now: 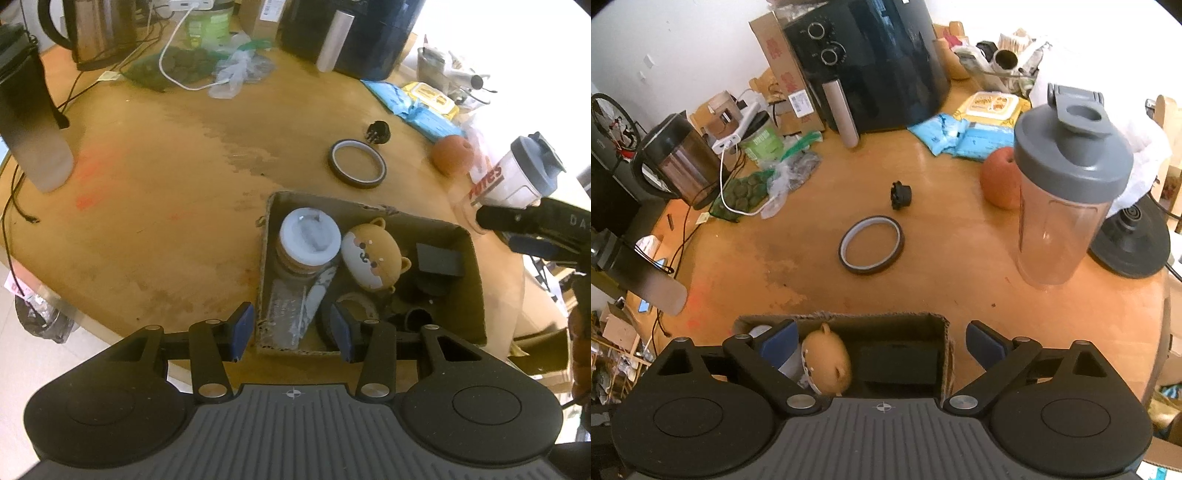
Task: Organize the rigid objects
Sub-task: 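Lower the clear case and black block into the box and open both grippers, then withdraw both grippers from the box toward the table, then grasp the dark-rimmed tape ring with the left gripper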
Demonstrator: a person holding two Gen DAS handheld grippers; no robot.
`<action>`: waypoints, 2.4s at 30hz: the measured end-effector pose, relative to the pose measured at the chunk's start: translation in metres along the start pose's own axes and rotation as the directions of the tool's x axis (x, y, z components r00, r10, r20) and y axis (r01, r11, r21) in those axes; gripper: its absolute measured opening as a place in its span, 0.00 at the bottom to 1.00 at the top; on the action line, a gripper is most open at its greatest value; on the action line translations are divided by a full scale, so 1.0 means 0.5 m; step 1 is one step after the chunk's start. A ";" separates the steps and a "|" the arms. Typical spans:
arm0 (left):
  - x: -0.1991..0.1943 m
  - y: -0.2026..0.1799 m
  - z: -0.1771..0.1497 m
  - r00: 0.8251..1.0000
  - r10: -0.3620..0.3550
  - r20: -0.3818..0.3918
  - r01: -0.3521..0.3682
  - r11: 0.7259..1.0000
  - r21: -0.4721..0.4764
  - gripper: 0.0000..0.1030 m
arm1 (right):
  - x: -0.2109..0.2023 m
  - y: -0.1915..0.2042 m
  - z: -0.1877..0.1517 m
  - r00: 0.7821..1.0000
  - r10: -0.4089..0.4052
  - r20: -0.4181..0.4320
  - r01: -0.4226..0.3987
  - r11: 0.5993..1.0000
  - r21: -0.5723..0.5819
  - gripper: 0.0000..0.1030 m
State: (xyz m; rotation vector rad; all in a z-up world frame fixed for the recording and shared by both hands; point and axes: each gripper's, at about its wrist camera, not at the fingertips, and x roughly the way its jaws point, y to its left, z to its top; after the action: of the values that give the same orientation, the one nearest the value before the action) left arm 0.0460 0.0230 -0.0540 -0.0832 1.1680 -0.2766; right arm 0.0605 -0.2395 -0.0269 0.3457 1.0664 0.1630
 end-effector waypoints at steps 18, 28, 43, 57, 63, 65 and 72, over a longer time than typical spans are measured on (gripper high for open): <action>0.030 -0.038 0.041 0.999 -0.019 -0.027 0.021 0.995 0.095 0.44 | 0.034 -0.005 -0.024 0.992 -0.044 -0.118 0.039 0.998 -0.045 1.00; 0.046 -0.067 0.096 0.999 -0.034 0.001 0.033 0.989 0.142 0.44 | 0.030 -0.013 -0.002 0.994 -0.085 -0.061 0.081 0.995 -0.062 1.00; 0.083 -0.106 0.188 0.999 -0.023 0.039 0.014 0.976 0.215 0.43 | 0.025 -0.017 0.047 0.991 -0.122 0.049 0.125 0.989 -0.074 1.00; 0.152 -0.114 0.232 1.000 -0.008 0.025 0.000 0.962 0.272 0.43 | 0.025 -0.027 0.035 0.990 -0.132 0.049 0.136 0.988 -0.068 1.00; 0.191 -0.117 0.251 1.000 0.007 0.013 -0.011 0.960 0.280 0.43 | 0.025 -0.043 0.026 0.989 -0.145 0.008 0.145 0.989 -0.041 1.00; 0.207 -0.117 0.258 1.000 0.016 0.006 -0.017 0.959 0.284 0.43 | 0.025 -0.048 0.023 0.990 -0.143 -0.005 0.142 0.989 -0.034 1.00; 0.274 -0.112 0.282 0.998 0.032 -0.049 -0.018 0.962 0.273 0.43 | 0.025 -0.063 0.014 0.986 -0.162 -0.033 0.163 0.987 -0.001 1.00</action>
State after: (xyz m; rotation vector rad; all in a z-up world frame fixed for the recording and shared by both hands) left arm 0.2152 -0.0772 -0.1099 0.1818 1.1721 -0.4173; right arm 0.0717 -0.2669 -0.0453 0.2571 1.1225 0.0219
